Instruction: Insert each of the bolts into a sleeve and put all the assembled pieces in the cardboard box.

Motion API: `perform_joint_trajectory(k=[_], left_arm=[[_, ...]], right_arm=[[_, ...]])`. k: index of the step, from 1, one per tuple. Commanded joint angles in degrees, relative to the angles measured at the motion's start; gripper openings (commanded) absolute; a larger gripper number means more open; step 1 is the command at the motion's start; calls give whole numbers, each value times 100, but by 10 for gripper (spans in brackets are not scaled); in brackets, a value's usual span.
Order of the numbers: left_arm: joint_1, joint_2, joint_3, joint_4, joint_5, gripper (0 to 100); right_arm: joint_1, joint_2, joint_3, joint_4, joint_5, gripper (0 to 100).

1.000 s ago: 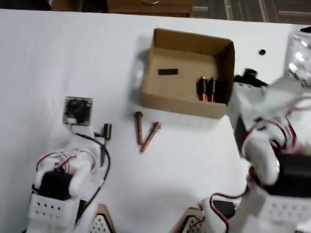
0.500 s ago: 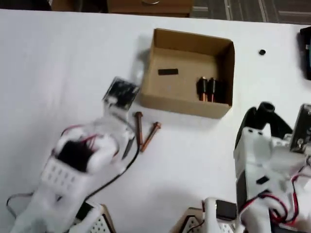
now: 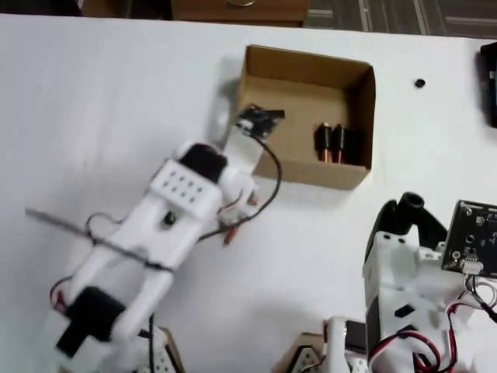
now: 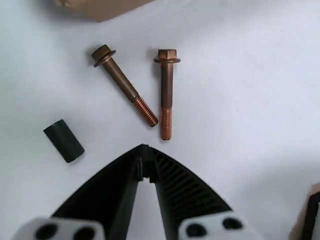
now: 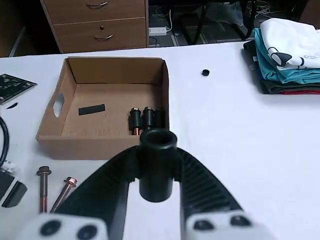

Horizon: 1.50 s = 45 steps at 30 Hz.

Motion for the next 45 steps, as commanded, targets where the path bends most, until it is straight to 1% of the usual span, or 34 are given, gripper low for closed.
perform_joint_trajectory(k=[1,3,5,11,17,26,33,34,36,38,41,43,45], left_arm=[[35,607,-602,26,-53,81],[44,967,-804,26,-53,127],[53,1284,-1007,26,-53,151],[53,2119,-1508,26,-53,134],[35,3121,-2018,-246,-53,116],[53,4431,-3196,-220,-53,116],[53,4826,-3512,-202,-53,111],[53,4862,-3512,-202,-53,90],[26,4923,-3547,-88,-53,11],[35,4905,-3547,132,-53,30],[44,4879,-3574,334,-44,23],[18,4879,-3767,484,-26,22],[9,4870,-4171,809,-18,22]], right_arm=[[40,-13,-9,4,44,20],[40,13,-9,4,44,20],[40,13,0,-4,44,20],[40,22,0,-22,35,20],[40,22,0,-22,35,20],[40,22,9,-31,44,20],[22,22,343,-40,18,20],[22,22,343,-101,18,20],[22,22,343,-180,9,20],[13,22,360,-233,0,20],[13,4,501,-268,0,20],[13,-13,536,-268,9,20],[13,-22,501,-268,9,20]])
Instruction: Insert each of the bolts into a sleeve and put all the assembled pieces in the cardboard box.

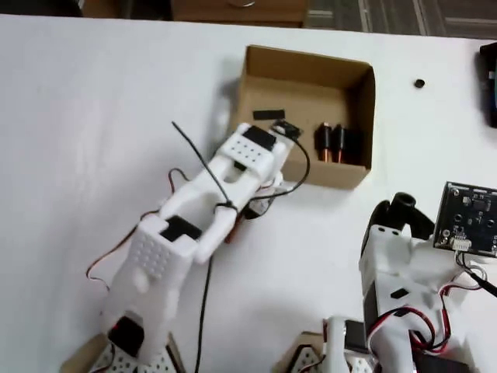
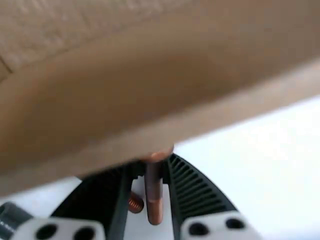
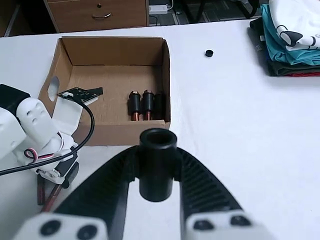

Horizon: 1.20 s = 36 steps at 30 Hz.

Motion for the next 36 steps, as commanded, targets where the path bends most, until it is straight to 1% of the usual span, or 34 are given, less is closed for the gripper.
perform_joint_trajectory(k=[1,5,7,9,17,20,25,28,33,36], left_arm=[[-79,-26,-699,545,-18,22],[-79,-237,-1965,1451,158,22],[-79,-484,-2404,1574,176,22],[-105,-844,-2545,1574,167,22],[-114,-2884,-2316,1582,193,22],[-97,-3833,-1974,1582,211,22],[-88,-5442,-1218,1582,571,22],[-105,-6215,-760,1582,870,22],[-132,-7376,-40,1574,1407,23],[-132,-8053,453,1574,1873,24]], right_arm=[[13,-22,-62,-145,18,20],[13,-22,-62,-119,18,20],[13,-22,-62,-110,18,20],[13,-22,-62,-110,9,20],[13,-22,-26,-101,0,20],[13,-22,-26,-101,0,20],[-13,-22,88,-4,0,20],[-541,-40,527,92,0,20],[-1851,-558,1125,-154,-9,20],[-2580,-963,1582,-303,-9,20]])
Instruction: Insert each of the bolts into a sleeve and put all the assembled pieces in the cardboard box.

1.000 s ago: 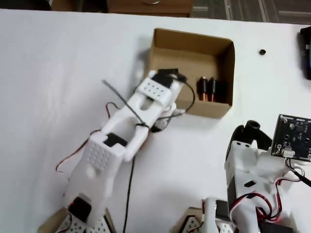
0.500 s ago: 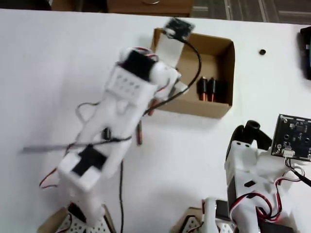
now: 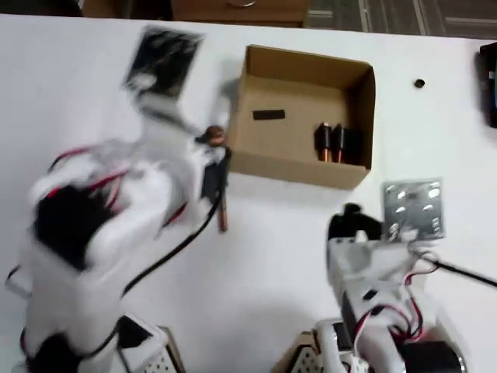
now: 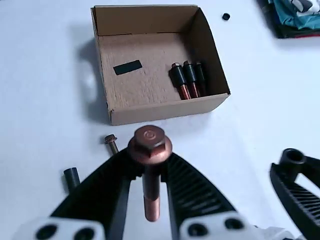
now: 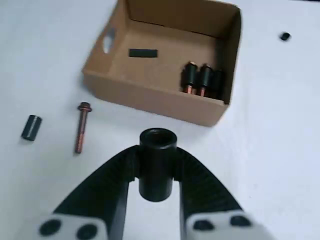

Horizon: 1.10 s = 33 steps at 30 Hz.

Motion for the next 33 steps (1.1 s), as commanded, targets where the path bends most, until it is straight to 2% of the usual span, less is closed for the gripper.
perform_joint_trajectory(k=[1,4,7,10,13,18,22,27,33], left_arm=[[-97,-888,497,70,545,24],[-97,-1433,1156,-88,932,24],[-97,-1916,1868,-563,1081,24],[-97,-2347,2738,-1213,1090,24],[-132,-2716,3697,-1837,1099,24],[-642,-3086,4769,-2593,1099,24],[-844,-3138,4989,-2681,1116,24],[-826,-3130,4989,-2989,1521,24],[-791,-3130,4998,-3112,1635,24]], right_arm=[[-848,-435,422,-180,-9,20],[-1543,-760,949,-180,-9,20],[-1912,-1051,1451,-295,-9,20],[-2079,-1393,1987,-743,-9,20],[-2703,-1780,2593,-1429,35,20],[-3626,-1903,3305,-1947,44,20],[-3688,-1903,3376,-2290,44,20],[-3688,-1903,3745,-2958,53,20],[-3679,-1903,4158,-3723,53,20]])
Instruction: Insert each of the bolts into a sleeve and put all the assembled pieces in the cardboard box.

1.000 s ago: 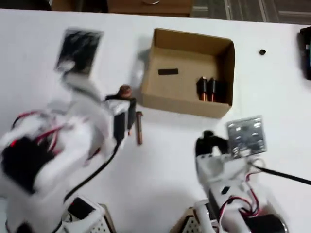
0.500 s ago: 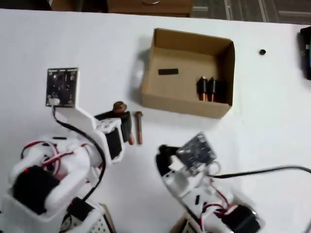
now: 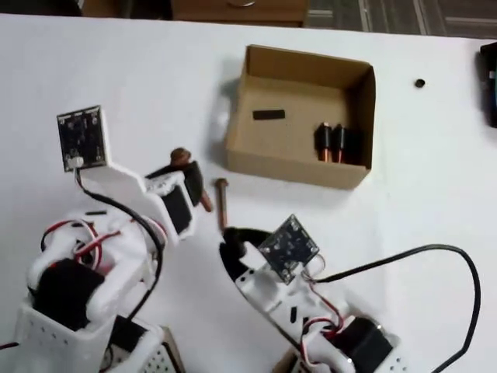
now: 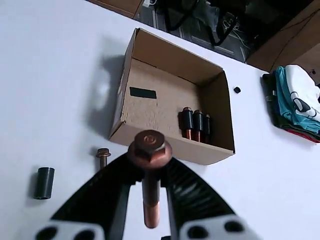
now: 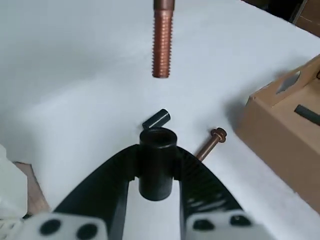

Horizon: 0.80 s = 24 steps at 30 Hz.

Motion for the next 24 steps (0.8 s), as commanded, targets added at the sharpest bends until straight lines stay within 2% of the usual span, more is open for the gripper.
perform_joint_trajectory(k=[1,6,15,24], left_arm=[[-9,-97,-22,-149,53,24],[334,-97,233,-202,35,24],[369,-97,286,-167,26,24],[774,-105,418,-193,-114,24]], right_arm=[[-22,-75,167,-462,53,20],[-22,-75,466,-971,53,20],[-4,-75,571,-1007,53,20],[40,-75,571,-989,35,20]])
